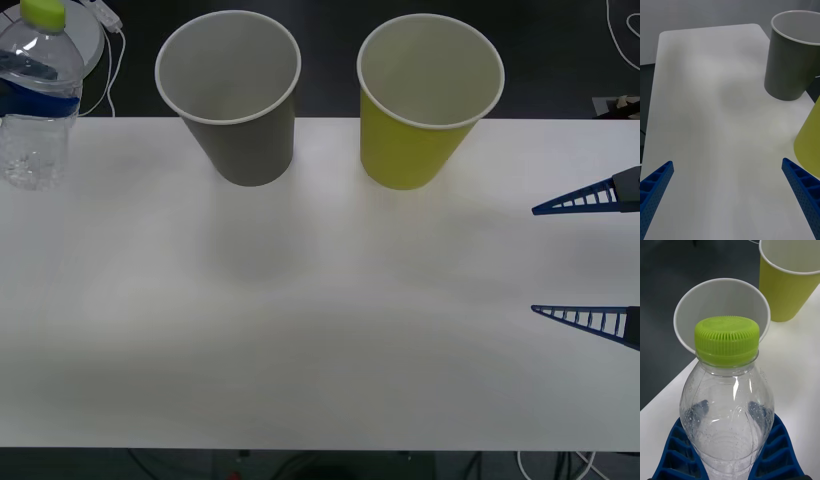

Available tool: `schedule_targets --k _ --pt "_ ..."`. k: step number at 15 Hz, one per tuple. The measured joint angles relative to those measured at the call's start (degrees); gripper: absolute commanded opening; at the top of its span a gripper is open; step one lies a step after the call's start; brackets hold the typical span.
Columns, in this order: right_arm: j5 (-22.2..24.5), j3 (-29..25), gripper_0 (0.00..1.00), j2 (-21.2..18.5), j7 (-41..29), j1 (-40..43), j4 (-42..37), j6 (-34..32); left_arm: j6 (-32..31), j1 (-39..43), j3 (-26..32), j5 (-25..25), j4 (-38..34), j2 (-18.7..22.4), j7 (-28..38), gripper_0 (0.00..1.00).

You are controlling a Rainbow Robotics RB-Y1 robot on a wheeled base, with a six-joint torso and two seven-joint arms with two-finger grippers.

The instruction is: Put the can into the green bin and the plastic bottle into the gray bin

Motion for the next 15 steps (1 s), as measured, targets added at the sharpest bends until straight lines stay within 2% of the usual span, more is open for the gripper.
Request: schedule_targets --k 3,7,10,15 --pt "0.00 0.00 1.00 0.00 0.00 0.00 0.00 0.00 0.01 -6.52 -5.79 1.41 3.97 3.19 -0.01 0.00" --pt "0.00 0.00 1.00 0.00 0.00 0.00 0.00 0.00 -0.07 -15.76 -14.04 2.84 9.55 4.27 -0.22 0.00" --pt "0.00 0.00 1.00 0.00 0.00 0.00 0.00 0.00 -0.55 -23.99 -21.40 3.11 14.05 4.44 -0.65 0.00" --pt "0.00 0.00 1.00 0.00 0.00 0.00 0.00 0.00 -5.89 -42.10 -34.97 2.57 23.44 2.42 -1.16 0.00"
